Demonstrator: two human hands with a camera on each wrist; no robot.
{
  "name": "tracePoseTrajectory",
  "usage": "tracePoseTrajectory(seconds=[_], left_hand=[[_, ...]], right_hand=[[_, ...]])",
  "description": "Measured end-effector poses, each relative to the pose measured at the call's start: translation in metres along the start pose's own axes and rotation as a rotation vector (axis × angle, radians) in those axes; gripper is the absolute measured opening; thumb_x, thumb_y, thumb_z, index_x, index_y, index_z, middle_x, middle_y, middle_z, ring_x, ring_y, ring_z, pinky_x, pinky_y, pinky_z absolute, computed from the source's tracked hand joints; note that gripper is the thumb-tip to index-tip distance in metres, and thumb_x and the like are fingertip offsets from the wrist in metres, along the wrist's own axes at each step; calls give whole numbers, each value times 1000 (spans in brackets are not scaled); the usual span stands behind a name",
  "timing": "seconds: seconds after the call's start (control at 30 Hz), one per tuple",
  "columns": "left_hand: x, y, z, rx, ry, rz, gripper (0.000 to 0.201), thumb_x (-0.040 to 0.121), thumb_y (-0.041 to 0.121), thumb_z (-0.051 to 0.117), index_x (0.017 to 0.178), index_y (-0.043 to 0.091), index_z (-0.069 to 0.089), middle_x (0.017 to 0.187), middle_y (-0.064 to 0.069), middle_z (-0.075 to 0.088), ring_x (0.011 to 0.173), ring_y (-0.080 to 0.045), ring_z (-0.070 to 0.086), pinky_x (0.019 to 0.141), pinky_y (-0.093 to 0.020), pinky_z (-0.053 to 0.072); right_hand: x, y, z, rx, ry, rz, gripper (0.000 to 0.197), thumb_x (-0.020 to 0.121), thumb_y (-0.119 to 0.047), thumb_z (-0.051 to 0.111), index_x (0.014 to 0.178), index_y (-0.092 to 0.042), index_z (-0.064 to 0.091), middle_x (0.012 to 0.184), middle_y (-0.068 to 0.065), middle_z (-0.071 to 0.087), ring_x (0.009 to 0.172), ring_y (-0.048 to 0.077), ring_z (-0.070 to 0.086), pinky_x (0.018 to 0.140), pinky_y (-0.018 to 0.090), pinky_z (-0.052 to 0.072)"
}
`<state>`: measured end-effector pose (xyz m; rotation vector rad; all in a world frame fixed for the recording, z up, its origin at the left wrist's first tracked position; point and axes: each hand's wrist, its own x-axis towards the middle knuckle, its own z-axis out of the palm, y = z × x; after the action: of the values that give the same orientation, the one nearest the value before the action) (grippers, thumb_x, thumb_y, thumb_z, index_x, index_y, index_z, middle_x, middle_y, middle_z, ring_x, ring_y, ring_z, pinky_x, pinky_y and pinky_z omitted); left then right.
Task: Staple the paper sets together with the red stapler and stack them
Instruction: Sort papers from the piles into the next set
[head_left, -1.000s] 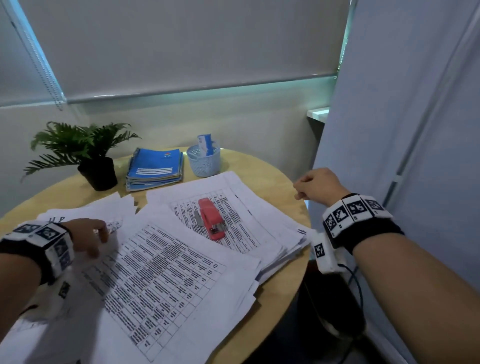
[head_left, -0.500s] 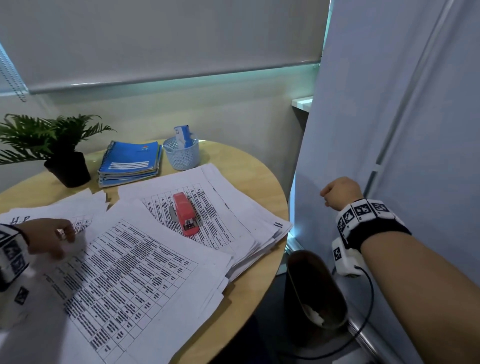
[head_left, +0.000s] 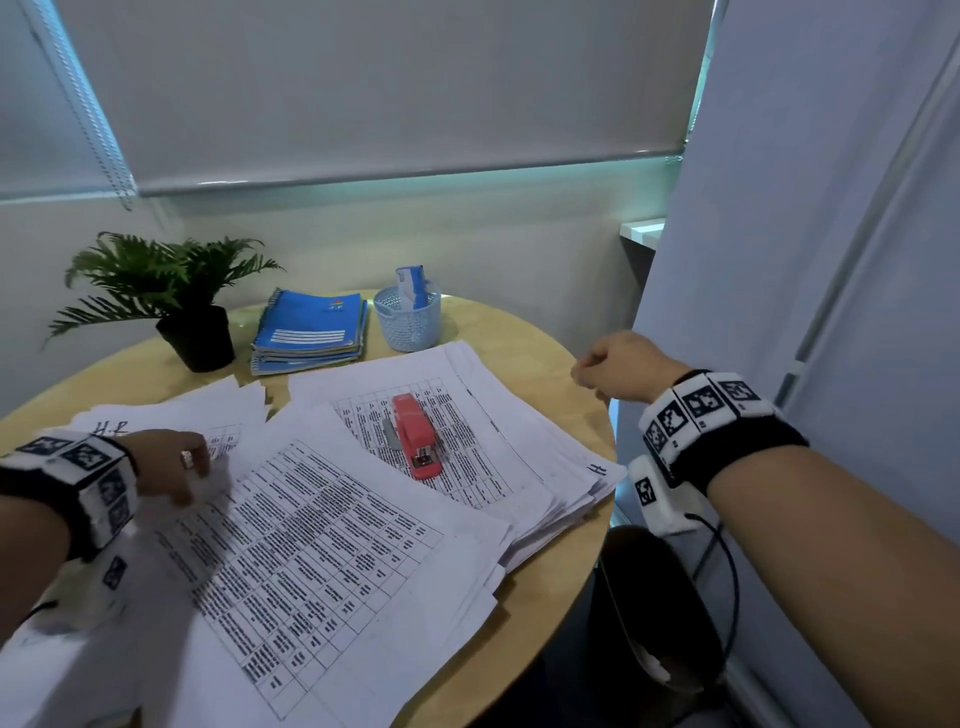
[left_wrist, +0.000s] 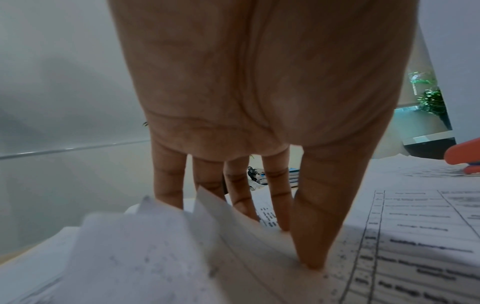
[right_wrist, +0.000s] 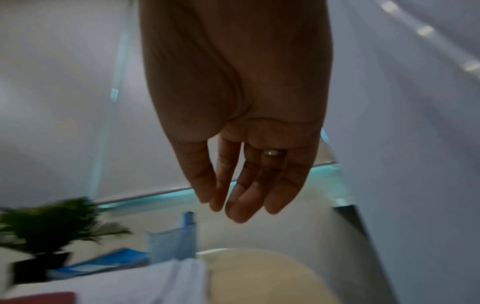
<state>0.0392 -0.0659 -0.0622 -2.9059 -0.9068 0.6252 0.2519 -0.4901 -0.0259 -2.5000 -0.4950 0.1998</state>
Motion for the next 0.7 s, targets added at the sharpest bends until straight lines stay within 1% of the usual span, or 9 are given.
tracePoseTrajectory(seconds=[0.13,0.27,0.37,0.4,0.47,0.57,0.6,0.63,0.7], left_hand=[[-6,6,-1,-4,-15,15,43,81,25,68,120,22,51,123,-2,52,100,-15,48,77,-17,37],[-10,7,1,-7,26,106,48,79,25,69,124,24,49,130,-3,49,118,-19,48,92,-22,39],[-13,10,1,-11,51,185,49,79,21,67,125,27,49,130,-7,46,119,-22,47,96,-26,41],[-15,10,1,-10,46,209,50,79,21,67,125,29,50,130,-7,45,120,-23,47,97,-28,41],[-18,11,2,-5,31,252,50,80,22,66,126,34,51,129,-8,44,120,-23,46,100,-31,41],[-22,11,5,-5,42,312,53,83,27,62,133,38,46,132,-7,39,124,-23,43,105,-31,36],[-24,11,5,-20,40,321,52,86,29,59,134,39,45,134,-7,37,126,-23,41,107,-32,34],[-25,12,6,-41,37,320,49,88,30,56,135,40,44,135,-6,36,128,-24,39,109,-33,32],[-27,12,6,-50,41,334,47,89,30,54,134,41,45,138,-5,35,129,-25,39,109,-35,31]], right_hand=[[3,-69,22,-10,-160,-121,18,89,-22,62,100,-9,69,94,6,70,81,19,69,71,29,52],[2,-123,60,-233,-340,-149,33,90,-34,62,107,-7,63,101,7,68,92,23,70,84,35,54],[2,-142,90,-440,-394,-161,36,84,-47,63,94,-13,63,100,7,69,93,25,67,88,39,53],[1,-148,99,-497,-399,-174,36,83,-51,62,88,-15,61,101,7,68,92,24,65,90,39,52],[-1,-154,114,-624,-388,-204,38,86,-51,58,95,-14,61,102,5,66,92,23,61,91,38,49],[-1,-159,131,-773,-342,-279,32,90,-42,52,104,-14,57,88,4,61,84,25,62,78,38,52],[0,-161,133,-797,-333,-282,29,92,-40,48,105,-15,54,89,4,59,85,27,62,76,37,51],[-1,-163,133,-795,-320,-270,28,96,-38,43,109,-15,52,97,6,59,90,28,61,78,37,50],[-2,-172,129,-712,-279,-248,33,102,-35,32,120,-11,47,117,12,55,104,30,59,91,40,47]])
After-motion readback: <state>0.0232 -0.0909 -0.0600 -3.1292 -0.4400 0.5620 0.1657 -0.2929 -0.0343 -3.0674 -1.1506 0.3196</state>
